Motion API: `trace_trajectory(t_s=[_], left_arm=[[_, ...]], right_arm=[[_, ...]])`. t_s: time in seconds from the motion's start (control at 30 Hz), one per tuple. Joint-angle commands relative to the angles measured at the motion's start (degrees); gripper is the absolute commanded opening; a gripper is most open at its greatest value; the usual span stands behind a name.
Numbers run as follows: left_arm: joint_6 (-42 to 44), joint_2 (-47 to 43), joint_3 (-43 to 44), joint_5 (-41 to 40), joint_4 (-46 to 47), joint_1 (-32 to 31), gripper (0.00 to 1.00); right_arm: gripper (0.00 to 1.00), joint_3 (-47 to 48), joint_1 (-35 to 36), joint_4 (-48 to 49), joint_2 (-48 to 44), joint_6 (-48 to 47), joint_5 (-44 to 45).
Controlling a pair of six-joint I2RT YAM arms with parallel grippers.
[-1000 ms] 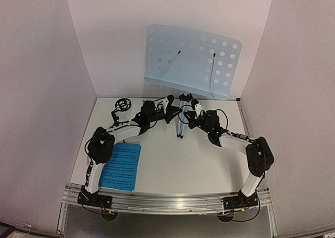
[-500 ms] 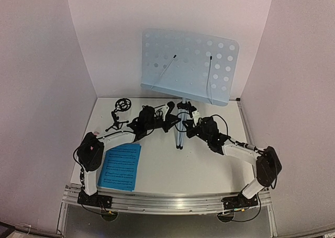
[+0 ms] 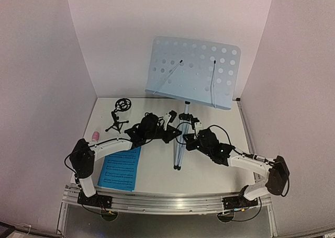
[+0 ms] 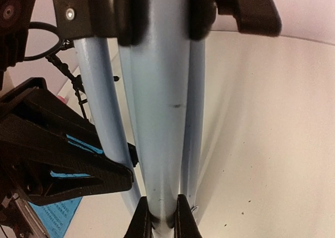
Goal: Pack up the instrument practice props
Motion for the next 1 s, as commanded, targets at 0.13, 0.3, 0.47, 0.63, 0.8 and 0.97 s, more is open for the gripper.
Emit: trace_trajectory(t_s=[0.13, 0.3, 0.47, 0.63, 0.8, 0.97], left_arm=[[-11.5, -2.7, -1.2, 3.2, 9.5, -5.4, 0.00], [-14.8, -2.4, -3.0, 1.0, 11.2, -6.7, 0.00], [-18.0, -0.6, -6.5, -2.0, 15.3, -6.8, 0.00], [-19.6, 2.4, -6.5, -3.4, 16.8, -6.6, 0.00], [-21.7, 4.0, -6.4, -4.8, 17.3, -6.7, 0.00], [-24.1, 6.1, -6.6, -5.6, 18.4, -6.7, 0.00]], right_arm=[[0.00, -2.5, 4.4, 9.1, -2.3, 11.0, -12.8], [0.00, -3.3, 4.3, 7.0, -1.2, 14.7, -15.2], [0.00, -4.3, 1.6, 7.1, 2.1, 16.4, -18.4], [0.00, -4.6, -2.3, 8.8, 6.6, 18.2, -23.4], [0.00, -3.8, -5.2, 10.9, 11.2, 19.2, -30.6], [0.00, -3.6, -6.6, 11.2, 14.4, 19.6, -34.0]])
